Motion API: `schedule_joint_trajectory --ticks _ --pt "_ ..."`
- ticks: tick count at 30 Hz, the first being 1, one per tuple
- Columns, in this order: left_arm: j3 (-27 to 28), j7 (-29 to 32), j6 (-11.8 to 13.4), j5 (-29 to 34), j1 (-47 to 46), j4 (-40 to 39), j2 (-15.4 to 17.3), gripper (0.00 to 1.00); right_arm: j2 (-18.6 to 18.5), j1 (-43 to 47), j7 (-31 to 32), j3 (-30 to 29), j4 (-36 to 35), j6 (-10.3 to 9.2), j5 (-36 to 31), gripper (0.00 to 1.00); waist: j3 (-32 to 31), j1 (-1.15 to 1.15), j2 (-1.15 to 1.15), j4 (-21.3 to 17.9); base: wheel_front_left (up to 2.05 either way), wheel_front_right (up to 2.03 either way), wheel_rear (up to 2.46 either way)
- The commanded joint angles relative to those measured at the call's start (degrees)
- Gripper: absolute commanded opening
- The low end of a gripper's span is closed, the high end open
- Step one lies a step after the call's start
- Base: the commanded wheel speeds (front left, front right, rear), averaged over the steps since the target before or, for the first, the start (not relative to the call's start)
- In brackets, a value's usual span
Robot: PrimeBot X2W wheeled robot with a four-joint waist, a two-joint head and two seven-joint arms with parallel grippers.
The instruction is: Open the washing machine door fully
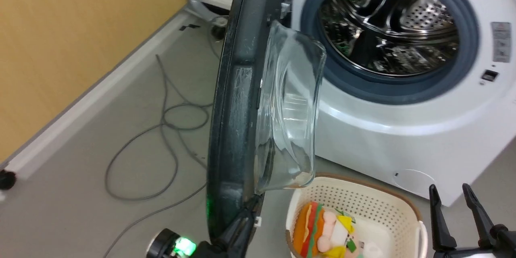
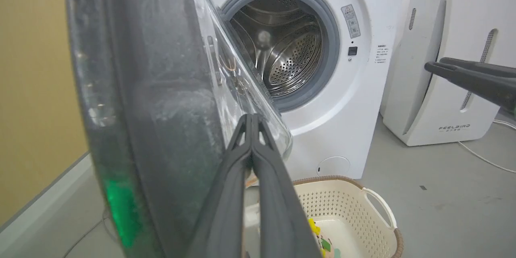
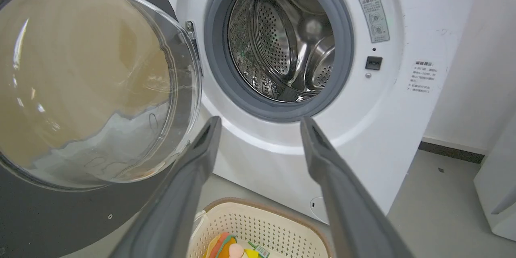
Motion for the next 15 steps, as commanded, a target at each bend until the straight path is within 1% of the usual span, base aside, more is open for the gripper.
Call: schedule_joint_trajectory --ticks 1,6,10,15 --pt "0.97 -0.24 0.53 -0.14 0.41 0.21 0.49 0.0 0.17 0.11 -0.25 -0.01 0.15 0.03 0.21 1.0 0.1 0.0 0.0 1.42 0.0 0.0 0.0" --pt "5.13 -0.24 0.77 -1.7 0.13 0.69 1.44 0.0 0.17 0.05 -0.25 -0.08 0.28 0.03 0.15 1.0 0.23 0.0 0.0 3.5 0.0 0.0 0.0" --pt "9.49 -0.24 1.12 -2.72 -0.48 1.61 2.68 0.0 0.17 -0.53 -0.25 0.34 0.49 0.03 -0.28 1.0 0.78 0.0 0.0 3.9 0.0 0.0 0.0" --pt "15.1 -0.24 1.42 -4.09 -2.81 3.81 3.47 0.0 0.17 -1.6 -0.25 0.48 0.47 0.03 -0.99 1.0 2.27 0.0 0.0 4.27 0.0 0.0 0.0"
